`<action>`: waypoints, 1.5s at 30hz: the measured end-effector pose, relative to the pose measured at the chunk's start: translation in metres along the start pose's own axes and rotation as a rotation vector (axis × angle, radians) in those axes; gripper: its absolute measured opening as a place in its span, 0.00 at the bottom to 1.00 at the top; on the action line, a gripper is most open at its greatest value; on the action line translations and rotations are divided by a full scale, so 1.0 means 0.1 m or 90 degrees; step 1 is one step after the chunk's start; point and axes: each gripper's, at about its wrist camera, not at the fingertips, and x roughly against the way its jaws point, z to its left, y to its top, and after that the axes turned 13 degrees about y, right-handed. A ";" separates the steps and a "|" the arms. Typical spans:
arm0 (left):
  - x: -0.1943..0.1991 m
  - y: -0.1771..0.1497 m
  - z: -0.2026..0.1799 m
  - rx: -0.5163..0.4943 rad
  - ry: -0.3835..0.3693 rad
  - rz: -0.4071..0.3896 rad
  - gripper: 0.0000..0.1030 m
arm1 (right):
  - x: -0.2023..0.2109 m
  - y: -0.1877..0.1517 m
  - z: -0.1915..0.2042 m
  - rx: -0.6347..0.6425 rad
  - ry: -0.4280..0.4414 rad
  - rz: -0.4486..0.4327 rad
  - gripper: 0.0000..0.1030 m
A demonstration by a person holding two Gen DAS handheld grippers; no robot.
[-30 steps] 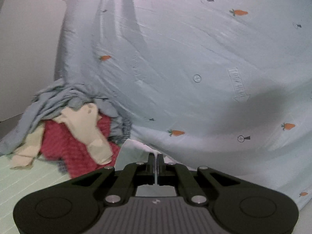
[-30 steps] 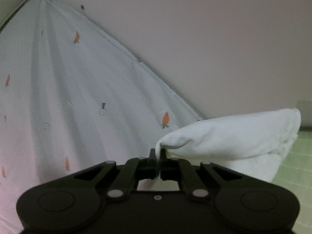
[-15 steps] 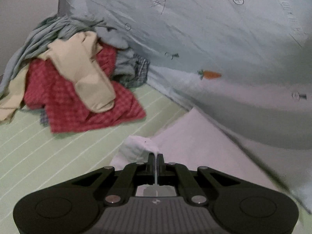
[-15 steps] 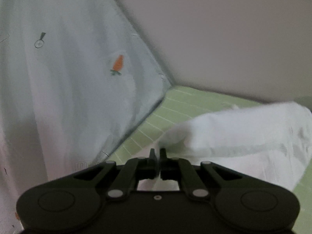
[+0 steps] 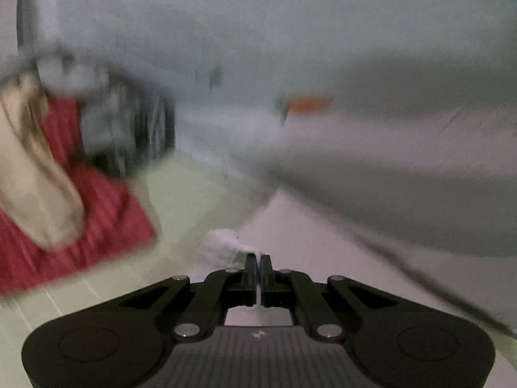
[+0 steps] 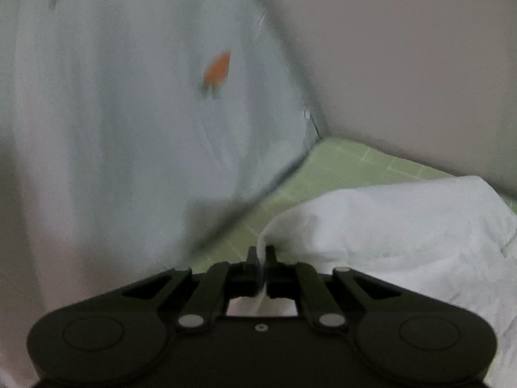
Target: Fold clothes
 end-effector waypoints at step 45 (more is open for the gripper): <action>-0.06 -0.63 0.56 0.050 0.065 0.114 0.77 | 0.74 -0.92 -0.78 -0.333 -0.069 -0.066 0.97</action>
